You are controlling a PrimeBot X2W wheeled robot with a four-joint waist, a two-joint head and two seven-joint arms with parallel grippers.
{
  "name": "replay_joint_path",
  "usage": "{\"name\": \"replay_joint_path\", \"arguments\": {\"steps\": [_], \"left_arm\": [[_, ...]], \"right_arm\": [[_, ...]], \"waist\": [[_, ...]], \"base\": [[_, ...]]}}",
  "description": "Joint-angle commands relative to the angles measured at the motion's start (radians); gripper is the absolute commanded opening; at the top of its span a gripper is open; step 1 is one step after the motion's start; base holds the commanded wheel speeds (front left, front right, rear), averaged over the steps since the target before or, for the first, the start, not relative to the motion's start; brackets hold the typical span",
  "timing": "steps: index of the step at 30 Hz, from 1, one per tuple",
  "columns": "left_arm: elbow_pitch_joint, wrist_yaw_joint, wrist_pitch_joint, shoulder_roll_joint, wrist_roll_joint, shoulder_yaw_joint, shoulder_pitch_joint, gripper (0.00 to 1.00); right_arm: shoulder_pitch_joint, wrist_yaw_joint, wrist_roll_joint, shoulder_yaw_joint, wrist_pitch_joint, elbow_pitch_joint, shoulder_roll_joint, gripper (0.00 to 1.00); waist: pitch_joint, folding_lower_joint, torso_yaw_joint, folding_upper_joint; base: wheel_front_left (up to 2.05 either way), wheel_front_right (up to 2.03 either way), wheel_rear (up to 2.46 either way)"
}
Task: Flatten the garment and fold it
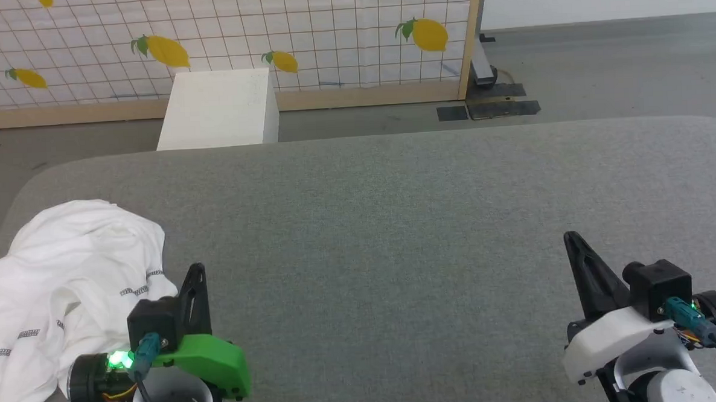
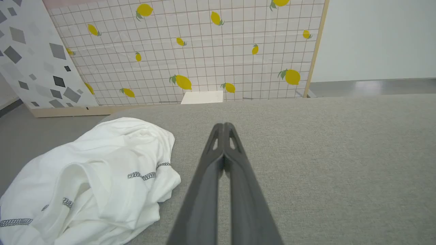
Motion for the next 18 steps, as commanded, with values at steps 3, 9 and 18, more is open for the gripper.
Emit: {"name": "replay_joint_path", "arguments": {"steps": [3,9,18], "left_arm": [[-0.003,-0.001,0.001,-0.004,0.01,0.003,0.011,0.0],[0.004,0.001,-0.005,0.0,-0.006,-0.005,0.001,1.0],[0.021,0.005,-0.024,0.0,-0.019,-0.017,0.005,1.0]], "right_arm": [[0.013,-0.002,-0.006,0.002,0.0,-0.005,0.0,0.0],[0.003,0.0,0.007,0.0,-0.005,0.006,0.0,1.0],[0.011,0.0,0.027,-0.003,-0.024,0.021,0.0,1.0]], "waist": [[0.0,0.0,0.0,0.0],[0.0,0.0,0.0,0.0],[0.0,0.0,0.0,0.0]], "base": [[0.0,0.0,0.0],[0.0,0.0,0.0],[0.0,0.0,0.0]]}}
